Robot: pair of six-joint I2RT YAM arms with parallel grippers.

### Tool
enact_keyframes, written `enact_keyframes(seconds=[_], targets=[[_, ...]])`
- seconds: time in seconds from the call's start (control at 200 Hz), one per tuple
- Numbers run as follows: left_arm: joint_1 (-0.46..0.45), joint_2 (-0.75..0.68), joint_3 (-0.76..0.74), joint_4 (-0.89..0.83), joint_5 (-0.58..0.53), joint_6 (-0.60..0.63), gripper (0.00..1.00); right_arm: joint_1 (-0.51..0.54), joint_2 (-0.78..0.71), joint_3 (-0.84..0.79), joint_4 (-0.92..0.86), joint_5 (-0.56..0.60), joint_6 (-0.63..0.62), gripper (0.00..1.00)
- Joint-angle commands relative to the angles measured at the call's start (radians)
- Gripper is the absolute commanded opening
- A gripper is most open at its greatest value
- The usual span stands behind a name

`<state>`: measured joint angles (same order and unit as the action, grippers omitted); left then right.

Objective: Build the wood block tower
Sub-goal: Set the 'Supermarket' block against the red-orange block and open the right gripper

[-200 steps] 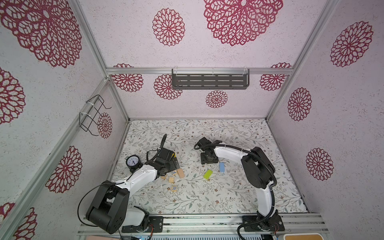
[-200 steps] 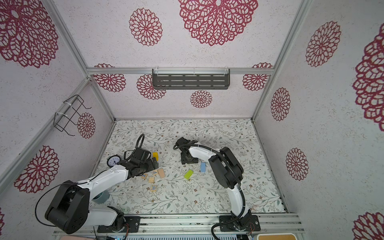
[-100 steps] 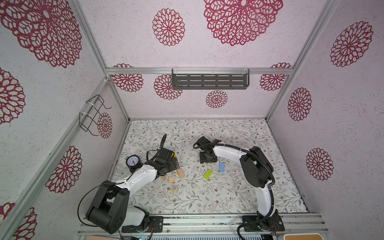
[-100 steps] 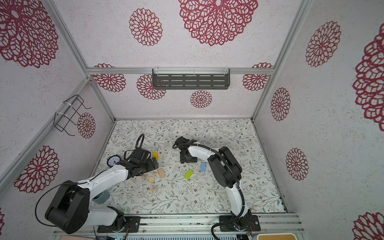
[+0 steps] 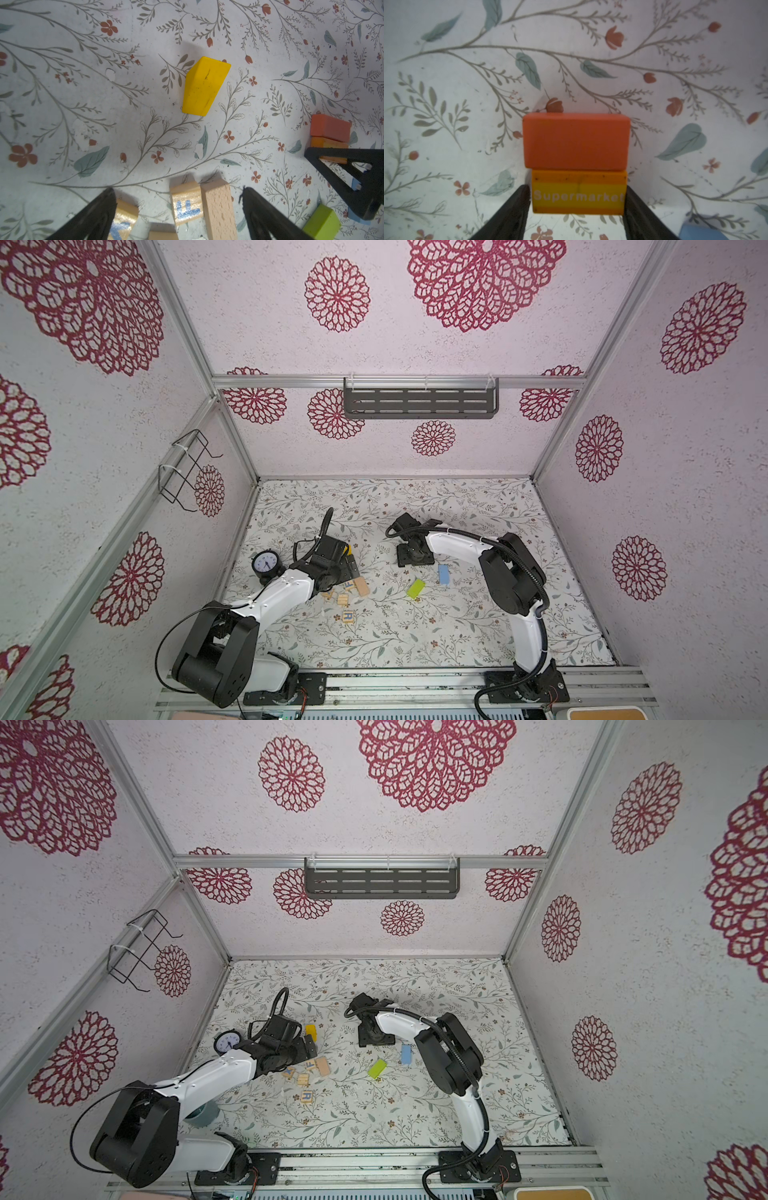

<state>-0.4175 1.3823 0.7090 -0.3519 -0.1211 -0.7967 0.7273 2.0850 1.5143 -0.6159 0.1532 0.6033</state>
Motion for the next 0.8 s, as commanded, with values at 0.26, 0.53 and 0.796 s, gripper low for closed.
enact_keyframes(seconds=[0.26,0.53,0.796], targets=[[0.006,-0.049,0.007,-0.024,-0.002,0.005,0.97,-0.005,-0.011,0.011,-0.006,-0.014,-0.004,0.77],[-0.001,-0.084,0.007,-0.109,-0.025,-0.027,0.94,-0.005,-0.101,-0.055,0.041,-0.017,-0.029,0.8],[-0.018,-0.101,0.01,-0.184,-0.056,-0.07,0.68,-0.009,-0.204,-0.088,0.079,-0.039,-0.093,0.79]])
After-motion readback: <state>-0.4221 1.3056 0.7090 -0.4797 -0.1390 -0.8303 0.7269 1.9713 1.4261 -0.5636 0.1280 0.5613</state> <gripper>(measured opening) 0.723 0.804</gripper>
